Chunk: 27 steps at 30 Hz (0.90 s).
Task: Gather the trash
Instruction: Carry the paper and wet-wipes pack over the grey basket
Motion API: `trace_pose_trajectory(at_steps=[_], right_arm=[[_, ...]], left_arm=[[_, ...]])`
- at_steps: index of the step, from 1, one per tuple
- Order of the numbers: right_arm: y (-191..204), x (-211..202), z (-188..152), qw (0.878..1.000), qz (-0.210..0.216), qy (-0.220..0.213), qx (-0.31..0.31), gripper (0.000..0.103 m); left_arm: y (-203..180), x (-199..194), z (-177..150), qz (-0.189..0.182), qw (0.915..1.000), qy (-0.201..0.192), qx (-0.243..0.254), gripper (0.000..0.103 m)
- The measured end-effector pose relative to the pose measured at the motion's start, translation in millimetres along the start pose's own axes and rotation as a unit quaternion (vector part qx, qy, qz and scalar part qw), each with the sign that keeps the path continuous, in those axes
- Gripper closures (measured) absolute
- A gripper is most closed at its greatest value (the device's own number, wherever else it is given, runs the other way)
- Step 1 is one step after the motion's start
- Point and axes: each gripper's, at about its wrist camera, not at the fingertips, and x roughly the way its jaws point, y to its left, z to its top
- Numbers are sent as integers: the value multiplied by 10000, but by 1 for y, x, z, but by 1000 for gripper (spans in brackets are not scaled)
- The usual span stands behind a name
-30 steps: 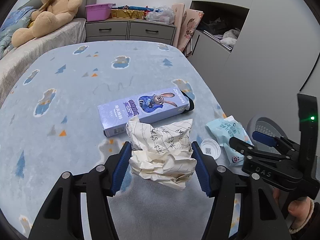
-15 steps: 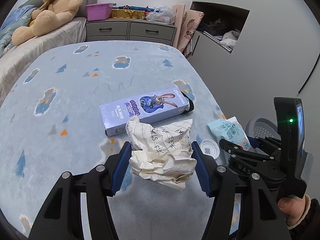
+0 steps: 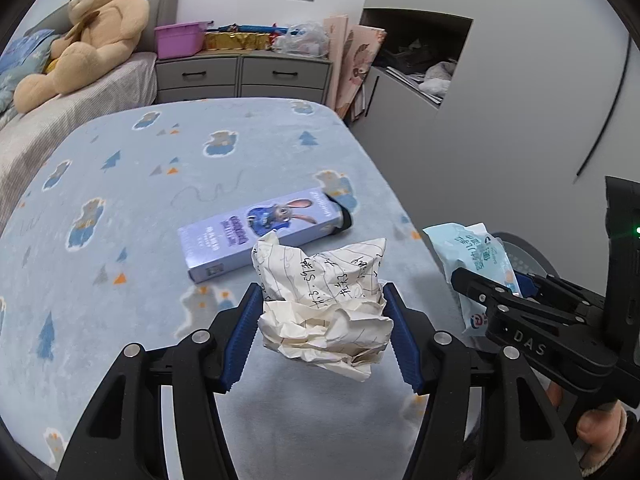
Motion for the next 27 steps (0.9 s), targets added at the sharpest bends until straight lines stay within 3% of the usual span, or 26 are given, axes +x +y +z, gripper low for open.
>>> trace_pose_trajectory(at_steps=[16, 27], right_arm=[[-105, -74, -45, 9914, -484, -358, 1163, 60], [-169, -88, -74, 9795, -765, -348, 1831, 60]], left_arm=[[-105, 3, 0, -453, 9955, 129, 824, 44], [-171, 26, -4, -677, 9881, 359, 1334, 44]])
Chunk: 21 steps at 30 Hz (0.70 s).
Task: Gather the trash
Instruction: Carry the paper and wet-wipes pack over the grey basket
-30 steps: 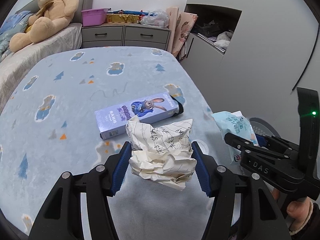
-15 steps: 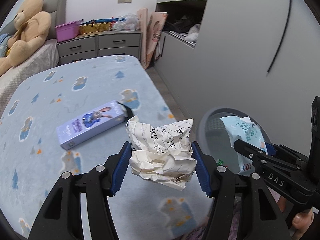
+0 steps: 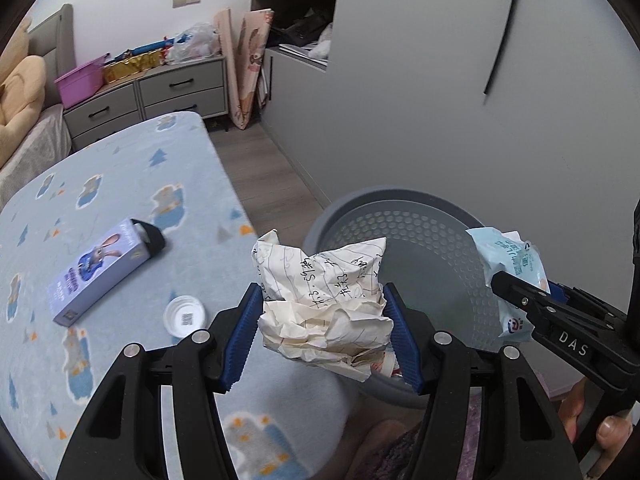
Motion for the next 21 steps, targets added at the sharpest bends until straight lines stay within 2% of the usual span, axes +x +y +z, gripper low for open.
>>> trace_pose_trajectory(at_steps=[11, 21], right_arm=[[-28, 8, 7, 9998, -89, 2, 183, 59], [-36, 25, 10, 9997, 1, 140, 188, 59]], left_arm=[[-38, 31, 15, -78, 9993, 139, 334, 44], [-48, 53, 22, -58, 9988, 256, 411, 44]])
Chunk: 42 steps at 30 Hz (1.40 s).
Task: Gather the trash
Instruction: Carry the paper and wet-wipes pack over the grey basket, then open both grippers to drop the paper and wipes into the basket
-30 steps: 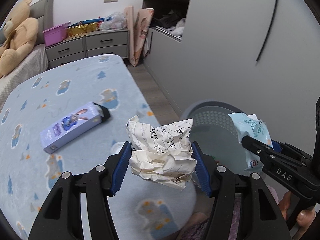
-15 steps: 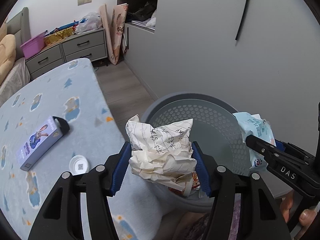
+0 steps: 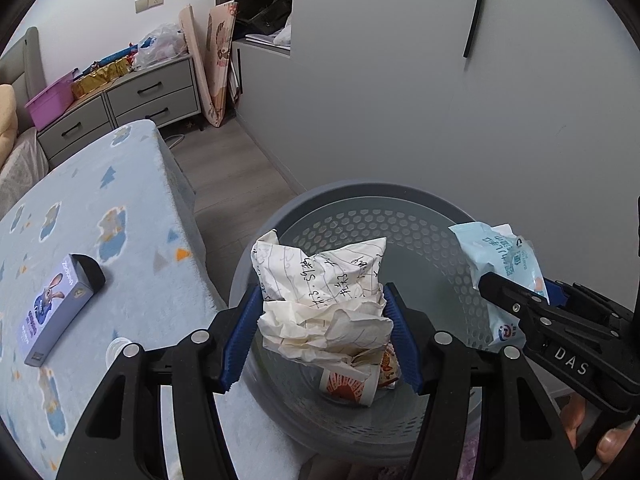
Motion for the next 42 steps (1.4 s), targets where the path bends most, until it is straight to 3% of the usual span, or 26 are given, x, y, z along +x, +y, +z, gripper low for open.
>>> trace_pose_trajectory(at_steps=[13, 23, 28, 42], right_arm=[[1, 22, 1, 9996, 129, 236, -6, 59], [-3, 21, 0, 9996, 162, 207, 30, 57], [-1, 13, 0, 9999, 142, 50, 33, 36], [1, 6, -2, 9999, 114, 33, 43, 36]], left_arm=[[0, 19, 0, 13, 9998, 193, -35, 44], [-3, 13, 0, 30, 9999, 118, -40, 40], [-2, 7, 0, 78, 9999, 61, -66, 32], [3, -4, 0, 103, 9998, -20, -169, 29]])
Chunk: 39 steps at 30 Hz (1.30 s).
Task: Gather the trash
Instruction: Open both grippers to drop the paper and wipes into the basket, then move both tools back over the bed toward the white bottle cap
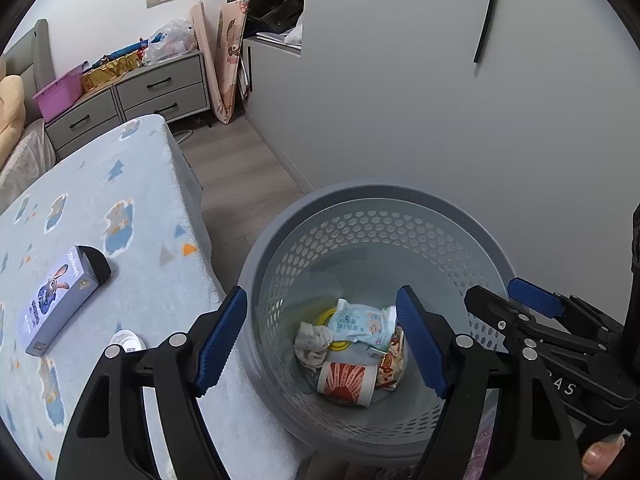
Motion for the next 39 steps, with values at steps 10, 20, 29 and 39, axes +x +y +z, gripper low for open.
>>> trace_pose_trajectory(at_steps=[10, 20, 29, 39], right_arm=[[0, -2, -6, 10000, 58, 4, 48, 36], [21, -7, -6, 9998, 138, 7, -104, 33], [52, -16, -8, 9992, 207, -46, -353, 32], [95, -18, -14, 9974, 333, -90, -637, 30]], left_arm=[[5, -8, -2, 107, 9999, -23, -75, 29], [26, -28, -8, 145, 9994, -169, -283, 29], [51, -51, -17, 191, 9981, -356, -469, 29], [92, -71, -35, 312, 9955, -492, -752, 29]])
